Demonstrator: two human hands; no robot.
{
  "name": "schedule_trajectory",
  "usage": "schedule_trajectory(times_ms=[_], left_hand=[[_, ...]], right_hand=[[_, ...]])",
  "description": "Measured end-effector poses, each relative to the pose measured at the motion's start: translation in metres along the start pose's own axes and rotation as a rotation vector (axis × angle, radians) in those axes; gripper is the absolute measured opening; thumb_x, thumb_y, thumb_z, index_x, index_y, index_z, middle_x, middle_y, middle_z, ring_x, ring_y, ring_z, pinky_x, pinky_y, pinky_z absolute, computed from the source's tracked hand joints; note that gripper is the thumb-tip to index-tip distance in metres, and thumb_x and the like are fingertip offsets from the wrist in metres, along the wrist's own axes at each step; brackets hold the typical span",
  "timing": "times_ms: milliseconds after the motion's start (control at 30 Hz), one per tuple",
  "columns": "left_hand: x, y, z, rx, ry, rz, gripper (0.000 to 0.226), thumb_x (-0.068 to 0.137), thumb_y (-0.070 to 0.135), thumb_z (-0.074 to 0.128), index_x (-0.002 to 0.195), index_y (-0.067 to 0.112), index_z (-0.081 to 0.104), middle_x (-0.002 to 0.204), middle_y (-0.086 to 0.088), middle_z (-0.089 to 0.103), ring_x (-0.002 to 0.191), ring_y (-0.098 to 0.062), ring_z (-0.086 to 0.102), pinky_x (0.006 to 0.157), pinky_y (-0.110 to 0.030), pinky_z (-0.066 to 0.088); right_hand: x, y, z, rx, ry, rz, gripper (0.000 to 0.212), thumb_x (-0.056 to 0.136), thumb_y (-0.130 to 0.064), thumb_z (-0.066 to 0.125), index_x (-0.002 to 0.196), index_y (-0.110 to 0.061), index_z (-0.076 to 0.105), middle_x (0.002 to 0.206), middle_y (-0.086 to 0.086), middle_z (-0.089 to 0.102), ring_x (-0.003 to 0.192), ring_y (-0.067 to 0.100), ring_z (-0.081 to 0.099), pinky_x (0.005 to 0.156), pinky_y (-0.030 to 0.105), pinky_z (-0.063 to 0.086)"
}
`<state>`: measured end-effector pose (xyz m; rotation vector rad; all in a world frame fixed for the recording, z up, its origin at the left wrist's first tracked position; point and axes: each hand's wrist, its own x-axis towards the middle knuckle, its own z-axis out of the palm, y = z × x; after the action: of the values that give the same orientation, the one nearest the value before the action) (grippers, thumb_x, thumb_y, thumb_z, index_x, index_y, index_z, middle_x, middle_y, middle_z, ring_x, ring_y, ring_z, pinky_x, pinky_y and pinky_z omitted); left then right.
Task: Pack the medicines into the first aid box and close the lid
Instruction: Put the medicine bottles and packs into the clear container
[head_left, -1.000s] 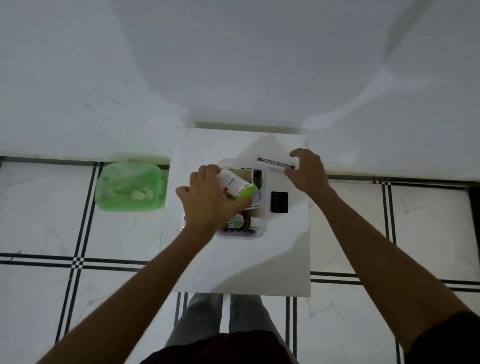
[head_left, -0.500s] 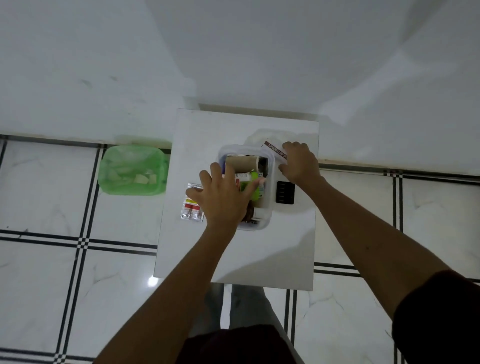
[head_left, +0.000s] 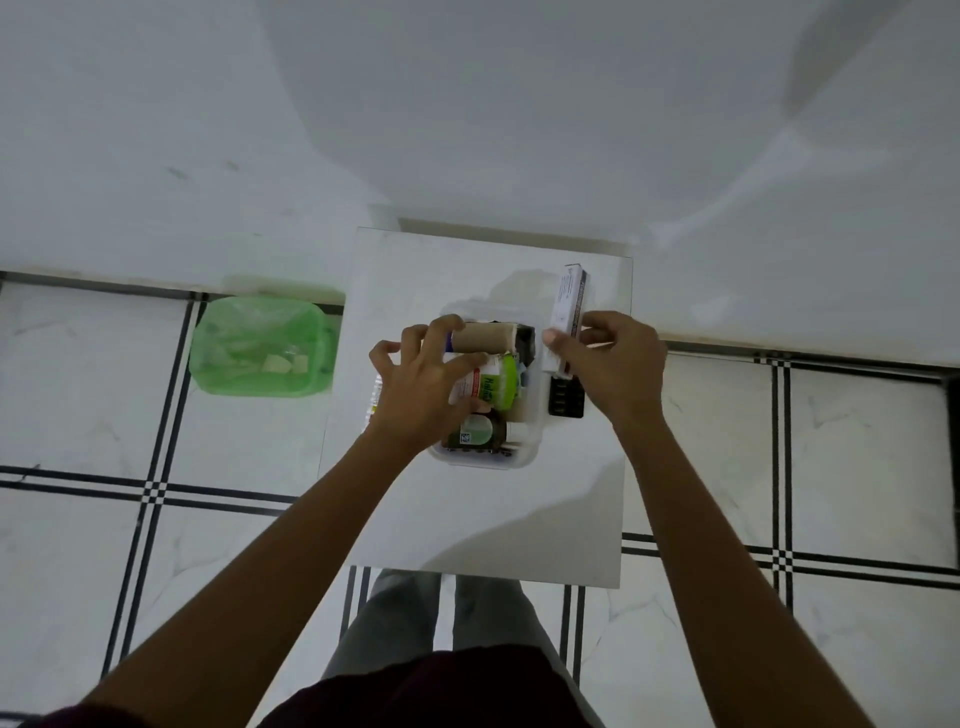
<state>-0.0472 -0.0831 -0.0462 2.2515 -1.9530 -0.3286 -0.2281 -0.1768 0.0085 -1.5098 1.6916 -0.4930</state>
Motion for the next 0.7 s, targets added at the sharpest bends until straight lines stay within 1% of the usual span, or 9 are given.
schedule_trajectory(times_ms=[67,100,200,233,367,433,500,600,700], left_hand=[[0.001,-0.002,-0.003,-0.027,-0.037,-0.007,0.049,0.057,0.055,0.075,0.103,0.039,0.067,0.137,-0.001,0.048,0.115,-0.032,0.046,0.086,-0.048,0.030],[0.001,-0.004,-0.004,-0.038,-0.056,0.000,0.050,0.057,0.055,0.075,0.104,0.039,0.067,0.139,-0.001,0.047,0.116,-0.033,0.045,0.087,-0.049,0.031],[-0.001,-0.016,-0.007,-0.041,-0.091,0.063,0.053,0.062,0.056,0.074,0.112,0.041,0.064,0.143,-0.003,0.042,0.119,-0.035,0.041,0.088,-0.050,0.031],[-0.003,-0.022,-0.009,-0.043,-0.089,0.072,0.054,0.063,0.056,0.073,0.113,0.041,0.063,0.144,-0.002,0.041,0.120,-0.034,0.040,0.088,-0.049,0.031],[-0.008,-0.037,-0.014,-0.089,-0.023,0.034,0.046,0.063,0.055,0.073,0.107,0.043,0.067,0.142,0.003,0.045,0.119,-0.029,0.038,0.087,-0.045,0.030],[-0.008,-0.036,-0.017,-0.089,-0.029,0.028,0.042,0.063,0.053,0.074,0.104,0.043,0.069,0.142,0.004,0.044,0.121,-0.030,0.037,0.088,-0.045,0.029],[-0.006,-0.032,-0.021,-0.089,-0.066,0.016,0.041,0.064,0.051,0.075,0.103,0.041,0.070,0.145,0.006,0.041,0.125,-0.031,0.036,0.091,-0.047,0.028],[-0.003,-0.028,-0.027,-0.062,-0.105,-0.001,0.043,0.065,0.053,0.075,0.106,0.041,0.070,0.147,0.008,0.037,0.128,-0.029,0.032,0.093,-0.048,0.027],[-0.002,-0.029,-0.029,-0.056,-0.125,-0.003,0.044,0.065,0.055,0.075,0.106,0.040,0.070,0.145,0.010,0.037,0.128,-0.027,0.032,0.094,-0.046,0.028]], right_hand=[[-0.025,-0.005,0.002,0.051,-0.056,0.004,0.055,0.069,-0.036,0.082,0.117,-0.018,0.063,0.080,-0.003,0.068,0.070,0.012,0.067,0.066,0.026,0.056],[-0.035,-0.006,0.007,0.060,-0.091,-0.004,0.059,0.069,-0.034,0.082,0.122,-0.020,0.059,0.079,-0.003,0.067,0.069,0.012,0.066,0.065,0.026,0.056],[-0.049,0.001,0.023,-0.049,-0.163,-0.072,0.067,0.072,-0.032,0.081,0.131,-0.021,0.051,0.085,-0.004,0.062,0.064,0.003,0.056,0.064,0.014,0.049],[-0.051,0.004,0.028,-0.096,-0.160,-0.100,0.066,0.073,-0.033,0.079,0.132,-0.021,0.051,0.088,-0.002,0.062,0.065,0.005,0.054,0.066,0.015,0.048],[-0.048,0.017,0.039,-0.254,-0.099,-0.150,0.057,0.078,-0.033,0.074,0.130,-0.021,0.053,0.092,0.006,0.060,0.083,0.020,0.057,0.074,0.032,0.053],[-0.048,0.018,0.042,-0.307,-0.089,-0.176,0.049,0.080,-0.031,0.073,0.124,-0.017,0.057,0.094,0.005,0.056,0.085,0.022,0.058,0.071,0.029,0.052],[-0.048,0.016,0.047,-0.387,-0.083,-0.206,0.041,0.081,-0.030,0.072,0.115,-0.012,0.060,0.092,0.002,0.046,0.082,0.019,0.051,0.067,0.027,0.046],[-0.047,0.019,0.053,-0.482,-0.060,-0.224,0.033,0.083,-0.031,0.070,0.107,-0.009,0.063,0.093,0.003,0.041,0.084,0.016,0.041,0.064,0.031,0.048],[-0.047,0.029,0.049,-0.562,-0.084,-0.273,0.037,0.082,-0.031,0.071,0.115,-0.016,0.063,0.107,0.008,0.046,0.098,0.021,0.041,0.064,0.034,0.051]])
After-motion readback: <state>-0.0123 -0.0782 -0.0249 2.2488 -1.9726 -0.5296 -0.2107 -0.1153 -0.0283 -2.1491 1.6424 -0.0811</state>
